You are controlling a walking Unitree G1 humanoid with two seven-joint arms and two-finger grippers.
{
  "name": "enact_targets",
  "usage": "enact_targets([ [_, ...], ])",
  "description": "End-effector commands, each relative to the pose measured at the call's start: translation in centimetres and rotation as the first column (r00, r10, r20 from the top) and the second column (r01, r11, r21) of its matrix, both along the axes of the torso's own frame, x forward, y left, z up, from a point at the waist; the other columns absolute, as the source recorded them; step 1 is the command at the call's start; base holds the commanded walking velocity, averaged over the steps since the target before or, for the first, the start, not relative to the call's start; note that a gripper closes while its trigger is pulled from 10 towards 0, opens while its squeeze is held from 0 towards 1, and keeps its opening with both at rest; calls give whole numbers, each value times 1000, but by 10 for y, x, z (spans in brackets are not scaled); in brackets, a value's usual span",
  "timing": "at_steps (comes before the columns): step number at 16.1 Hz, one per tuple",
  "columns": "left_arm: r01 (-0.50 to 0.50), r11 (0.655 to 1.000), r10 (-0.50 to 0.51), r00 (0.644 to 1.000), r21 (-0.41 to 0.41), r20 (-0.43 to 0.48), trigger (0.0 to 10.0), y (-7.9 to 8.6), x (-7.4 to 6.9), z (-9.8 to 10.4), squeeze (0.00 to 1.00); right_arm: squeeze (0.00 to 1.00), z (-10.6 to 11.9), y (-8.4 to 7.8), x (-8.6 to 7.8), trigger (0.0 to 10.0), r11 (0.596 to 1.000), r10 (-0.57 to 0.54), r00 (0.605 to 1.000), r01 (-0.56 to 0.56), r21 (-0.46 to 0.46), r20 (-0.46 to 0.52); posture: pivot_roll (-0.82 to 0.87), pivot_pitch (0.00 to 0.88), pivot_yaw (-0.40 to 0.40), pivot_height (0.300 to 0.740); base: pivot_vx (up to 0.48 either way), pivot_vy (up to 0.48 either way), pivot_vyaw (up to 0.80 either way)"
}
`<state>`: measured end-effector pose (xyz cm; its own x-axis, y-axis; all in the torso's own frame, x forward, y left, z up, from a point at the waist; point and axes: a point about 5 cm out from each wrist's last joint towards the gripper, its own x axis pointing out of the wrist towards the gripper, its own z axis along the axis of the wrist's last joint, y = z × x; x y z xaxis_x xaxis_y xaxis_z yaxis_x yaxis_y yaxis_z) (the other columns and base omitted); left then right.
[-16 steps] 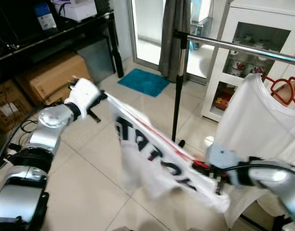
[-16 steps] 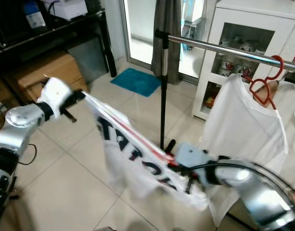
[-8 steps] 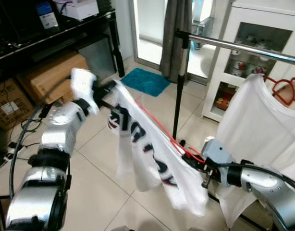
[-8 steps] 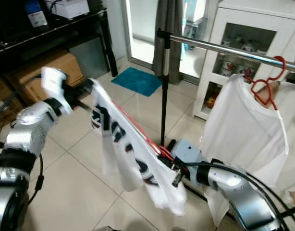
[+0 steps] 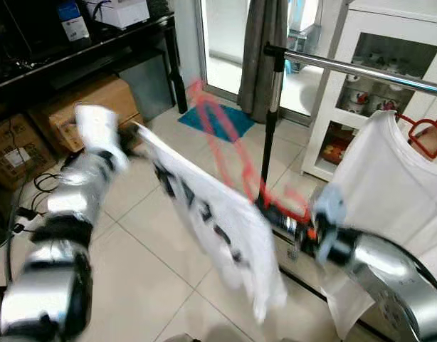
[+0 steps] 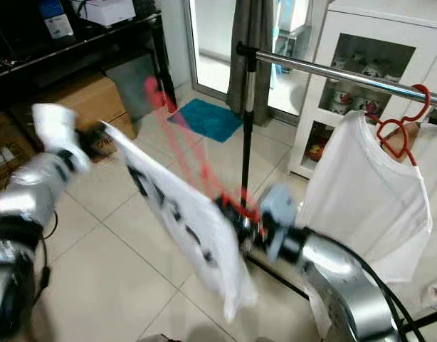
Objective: Hang hanger
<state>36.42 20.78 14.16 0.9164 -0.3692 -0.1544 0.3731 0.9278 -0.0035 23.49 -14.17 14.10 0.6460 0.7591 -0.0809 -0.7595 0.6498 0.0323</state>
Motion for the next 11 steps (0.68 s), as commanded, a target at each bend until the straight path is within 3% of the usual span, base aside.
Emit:
enact_targets([
  [1,269,962,-267,962,39,-54,0,-36,-13,-8,0,0,3,-7,16,0,987,-160,987,160,-8,19,-126,0,108,740,0,0,0],
  [2,397,918,-395,914,3,-92,0,-53,-27,-14,0,0,5,-10,26,0,964,-266,964,266,24,26,-129,0,112,740,0,0,0],
  [3,443,896,-442,891,-16,-108,0,-60,-33,-17,0,0,6,-12,30,0,949,-314,949,313,43,25,-129,0,112,740,0,0,0],
  [4,517,856,-515,846,-30,-139,0,-69,-46,-24,0,0,10,-19,41,0,886,-453,892,449,120,8,-128,0,114,740,0,0,0],
  [5,540,840,-541,827,-54,-155,0,-72,-56,-27,0,0,16,-28,49,0,793,-572,819,564,232,-35,-125,0,112,740,0,0,0],
  [6,541,838,-544,825,-63,-152,0,-72,-60,-27,0,0,18,-32,51,0,757,-611,790,601,256,-48,-123,0,108,740,0,0,0],
  [8,473,878,-478,875,-68,-81,0,-66,-60,-18,0,0,9,-31,50,0,777,-617,787,613,145,-17,-116,0,103,740,0,0,0],
  [9,318,944,-318,948,-88,16,0,-57,-55,-5,0,0,-4,-28,46,10000,779,-624,780,626,42,-51,-109,0,101,740,0,0,0],
  [11,203,974,-198,978,-98,60,588,-49,-60,-2,0,0,-7,-24,39,10000,802,-595,803,596,22,-38,-107,0,95,740,0,0,0],
])
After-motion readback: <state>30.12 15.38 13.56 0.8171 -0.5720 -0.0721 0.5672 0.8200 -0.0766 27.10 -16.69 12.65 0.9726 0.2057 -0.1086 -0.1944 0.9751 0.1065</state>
